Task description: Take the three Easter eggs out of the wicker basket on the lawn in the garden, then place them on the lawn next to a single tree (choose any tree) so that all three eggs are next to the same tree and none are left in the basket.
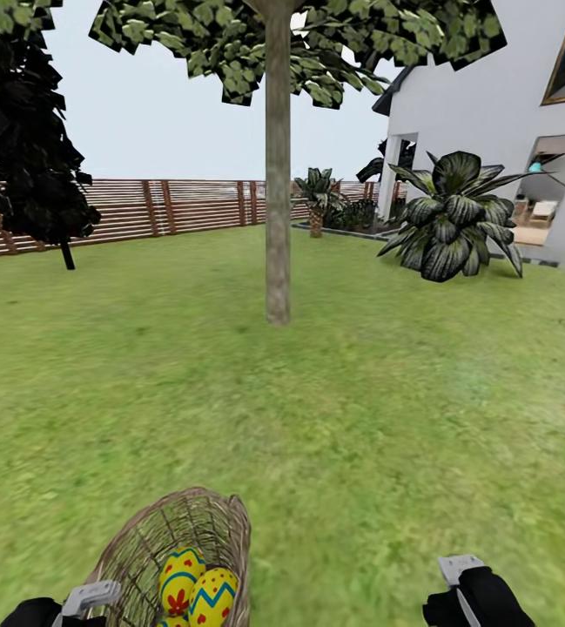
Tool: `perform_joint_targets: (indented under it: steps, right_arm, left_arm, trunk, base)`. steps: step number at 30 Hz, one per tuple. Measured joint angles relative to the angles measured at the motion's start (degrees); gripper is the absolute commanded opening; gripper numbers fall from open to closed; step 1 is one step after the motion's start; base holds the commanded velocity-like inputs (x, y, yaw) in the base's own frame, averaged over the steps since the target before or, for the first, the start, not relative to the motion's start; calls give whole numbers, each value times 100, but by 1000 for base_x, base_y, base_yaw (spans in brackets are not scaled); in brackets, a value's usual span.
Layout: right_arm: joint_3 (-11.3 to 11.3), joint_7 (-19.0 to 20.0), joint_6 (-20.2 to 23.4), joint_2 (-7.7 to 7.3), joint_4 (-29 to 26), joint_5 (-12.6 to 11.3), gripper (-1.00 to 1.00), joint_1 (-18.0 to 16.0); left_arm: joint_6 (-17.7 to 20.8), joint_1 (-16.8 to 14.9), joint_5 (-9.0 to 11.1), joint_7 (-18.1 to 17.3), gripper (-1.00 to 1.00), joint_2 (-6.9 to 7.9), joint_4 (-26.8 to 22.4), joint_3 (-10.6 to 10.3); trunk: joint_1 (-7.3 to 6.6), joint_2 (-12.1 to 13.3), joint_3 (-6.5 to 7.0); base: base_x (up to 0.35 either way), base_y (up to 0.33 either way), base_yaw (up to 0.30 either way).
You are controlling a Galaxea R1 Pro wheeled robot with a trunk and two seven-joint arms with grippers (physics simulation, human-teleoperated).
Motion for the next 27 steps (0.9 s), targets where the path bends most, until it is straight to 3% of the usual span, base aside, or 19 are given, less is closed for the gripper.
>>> perform_joint_targets:
  steps: [27]
  right_arm:
    - [1, -10, -17, 40, 24, -2, 100, 1]
  left_arm:
    - [0, 0, 26, 0, -100, -18, -1, 18]
  trunk:
    - [0, 0, 0]
  base:
    - [337, 0, 0]
